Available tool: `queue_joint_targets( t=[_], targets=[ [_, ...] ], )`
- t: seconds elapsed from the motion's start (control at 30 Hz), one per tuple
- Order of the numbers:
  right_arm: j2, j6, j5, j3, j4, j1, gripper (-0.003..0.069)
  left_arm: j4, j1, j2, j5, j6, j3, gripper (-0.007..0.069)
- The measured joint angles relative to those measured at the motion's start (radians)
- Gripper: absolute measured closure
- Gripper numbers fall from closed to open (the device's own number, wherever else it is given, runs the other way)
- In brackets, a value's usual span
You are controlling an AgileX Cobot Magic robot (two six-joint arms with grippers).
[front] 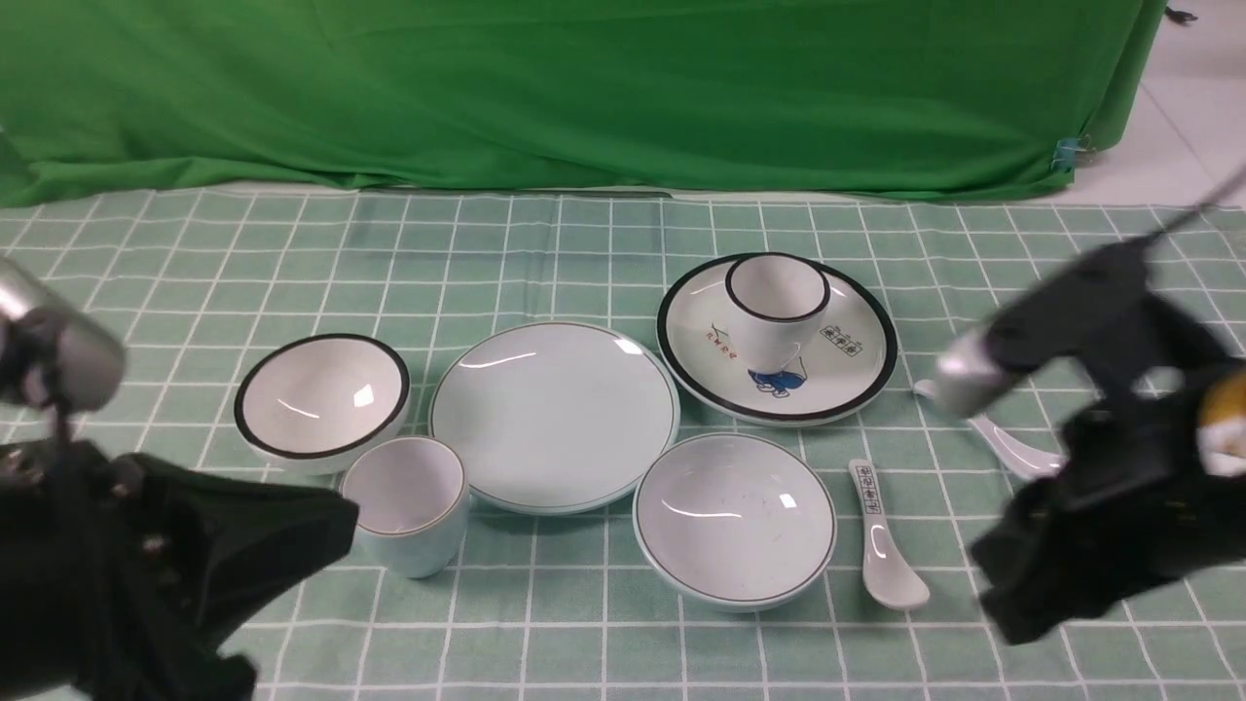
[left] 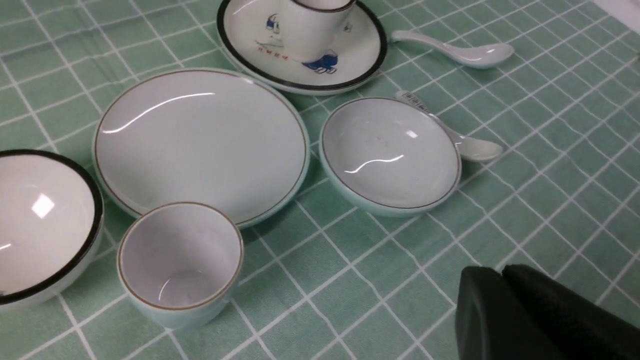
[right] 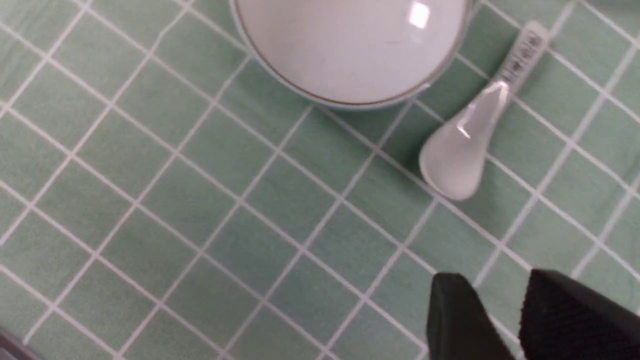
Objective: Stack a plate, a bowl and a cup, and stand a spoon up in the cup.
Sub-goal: Use the right arm to grab a blue rice bowl
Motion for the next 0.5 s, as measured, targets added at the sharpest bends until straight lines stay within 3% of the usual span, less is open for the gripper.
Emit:
queue_joint_targets(
  t=[0.2, 0.33, 0.4, 0.5],
  targets=[
    [0.272, -0.085, -0.008, -0.157, 0.0, 0.136, 0.0379, 0.003, 0.0, -0.096, 0.05, -0.015, 0.0, 0.0607],
    [0.393, -0.11, -0.028, -0.244, 0.012, 0.163, 0.029, 0.01, 0.0, -0.109, 0.061, -0.019, -0.001, 0.0607],
    [0.462, -0.126, -0.03, -0.294, 0.012, 0.164, 0.0204, 0.014, 0.0, -0.109, 0.077, -0.02, -0.001, 0.0607],
    [0.531, -0.135, -0.04, -0.327, 0.012, 0.164, 0.0159, 0.024, 0.0, -0.109, 0.095, -0.02, -0.001, 0.0607]
  ],
)
